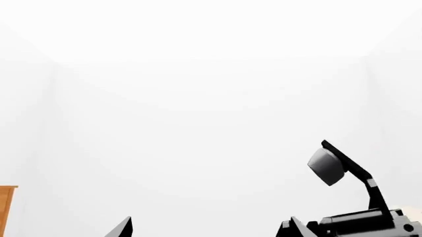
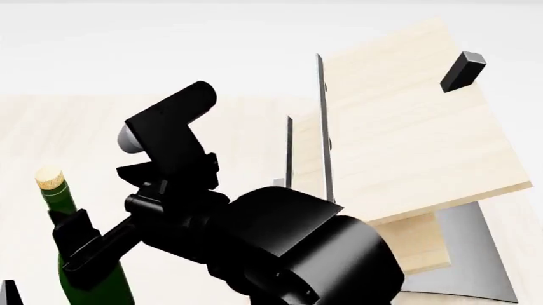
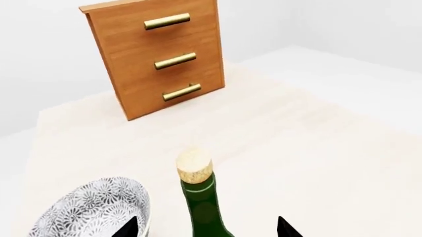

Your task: Put the wine bottle on the wine rack.

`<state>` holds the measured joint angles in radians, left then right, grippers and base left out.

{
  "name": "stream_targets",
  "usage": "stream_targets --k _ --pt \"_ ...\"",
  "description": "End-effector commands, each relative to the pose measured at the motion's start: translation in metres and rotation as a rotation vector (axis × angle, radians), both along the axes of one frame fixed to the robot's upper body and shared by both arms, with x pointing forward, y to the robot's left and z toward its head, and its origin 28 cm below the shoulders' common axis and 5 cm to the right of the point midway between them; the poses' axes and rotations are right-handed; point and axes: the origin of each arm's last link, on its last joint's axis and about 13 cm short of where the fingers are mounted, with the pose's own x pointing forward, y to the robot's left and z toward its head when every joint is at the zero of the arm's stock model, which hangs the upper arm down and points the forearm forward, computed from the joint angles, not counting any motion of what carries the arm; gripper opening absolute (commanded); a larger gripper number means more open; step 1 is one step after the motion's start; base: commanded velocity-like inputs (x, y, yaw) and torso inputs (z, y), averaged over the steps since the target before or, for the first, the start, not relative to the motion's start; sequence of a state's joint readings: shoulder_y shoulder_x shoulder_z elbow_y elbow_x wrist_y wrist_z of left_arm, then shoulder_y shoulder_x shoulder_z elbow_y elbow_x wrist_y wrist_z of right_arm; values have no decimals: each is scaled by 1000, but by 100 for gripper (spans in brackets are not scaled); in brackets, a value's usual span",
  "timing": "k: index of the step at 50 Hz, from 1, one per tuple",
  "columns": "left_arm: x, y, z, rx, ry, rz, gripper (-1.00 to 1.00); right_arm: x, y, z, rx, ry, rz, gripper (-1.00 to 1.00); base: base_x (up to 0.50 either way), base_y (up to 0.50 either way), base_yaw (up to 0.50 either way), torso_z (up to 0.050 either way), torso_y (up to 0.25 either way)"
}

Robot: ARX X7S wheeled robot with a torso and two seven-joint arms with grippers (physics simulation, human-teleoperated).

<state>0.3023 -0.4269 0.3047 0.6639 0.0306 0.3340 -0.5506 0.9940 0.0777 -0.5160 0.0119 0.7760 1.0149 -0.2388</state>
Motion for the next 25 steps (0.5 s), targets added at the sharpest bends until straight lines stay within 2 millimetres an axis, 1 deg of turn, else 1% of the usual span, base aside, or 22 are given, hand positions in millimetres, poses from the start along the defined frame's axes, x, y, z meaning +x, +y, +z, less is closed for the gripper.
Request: stream_targets --k 1,13,20,25 --pt "0 0 0 -2 -2 0 100 10 13 -10 -18 -20 -10 100 0 0 0 0 0" --pt "0 1 1 -4 -4 1 100 10 24 -14 -15 4 10 100 0 0 0 0 0" --pt "0 1 1 -5 -5 0 100 18 32 -17 6 36 8 100 0 0 0 0 0" --pt "-1 0 1 -4 -6 -3 100 24 35 -19 18 11 4 100 0 0 0 0 0"
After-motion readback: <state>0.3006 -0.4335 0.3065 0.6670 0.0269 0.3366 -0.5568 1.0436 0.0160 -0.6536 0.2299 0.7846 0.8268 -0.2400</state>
